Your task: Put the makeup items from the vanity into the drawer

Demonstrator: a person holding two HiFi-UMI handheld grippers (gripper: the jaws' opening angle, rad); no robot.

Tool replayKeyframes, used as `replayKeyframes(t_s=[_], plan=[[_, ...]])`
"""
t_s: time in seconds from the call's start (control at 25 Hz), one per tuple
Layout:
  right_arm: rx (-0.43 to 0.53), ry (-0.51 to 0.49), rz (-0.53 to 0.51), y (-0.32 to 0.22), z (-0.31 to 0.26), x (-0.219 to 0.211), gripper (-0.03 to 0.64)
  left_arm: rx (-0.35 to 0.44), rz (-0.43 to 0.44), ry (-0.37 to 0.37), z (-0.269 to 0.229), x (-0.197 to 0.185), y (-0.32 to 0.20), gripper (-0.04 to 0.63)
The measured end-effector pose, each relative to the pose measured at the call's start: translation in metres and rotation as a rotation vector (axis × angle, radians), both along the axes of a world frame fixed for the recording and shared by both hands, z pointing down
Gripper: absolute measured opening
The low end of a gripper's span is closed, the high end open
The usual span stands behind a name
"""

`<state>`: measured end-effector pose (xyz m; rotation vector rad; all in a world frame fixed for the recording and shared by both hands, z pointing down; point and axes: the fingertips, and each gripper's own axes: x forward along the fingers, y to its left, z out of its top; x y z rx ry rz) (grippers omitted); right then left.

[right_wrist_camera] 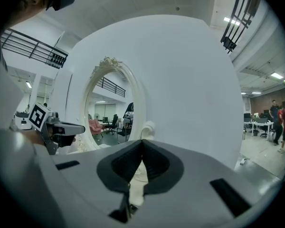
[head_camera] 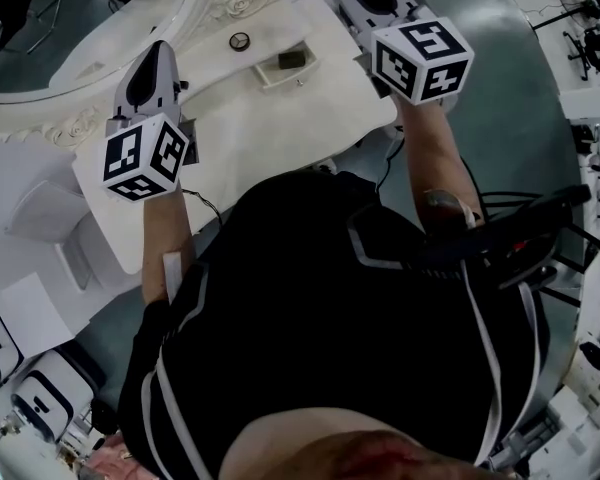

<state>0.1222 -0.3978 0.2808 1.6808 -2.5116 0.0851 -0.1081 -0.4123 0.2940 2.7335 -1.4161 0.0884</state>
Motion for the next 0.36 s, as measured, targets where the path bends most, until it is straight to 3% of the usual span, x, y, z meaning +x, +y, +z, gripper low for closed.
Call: replayKeyframes(t_s=[0.36], plan=[[-0.009, -0.01, 0.008, -0.003, 0.0007, 0.0044, 0.005, 0.0, 0.006, -0.015, 0.0034, 0.0052, 0.0007, 0.003]])
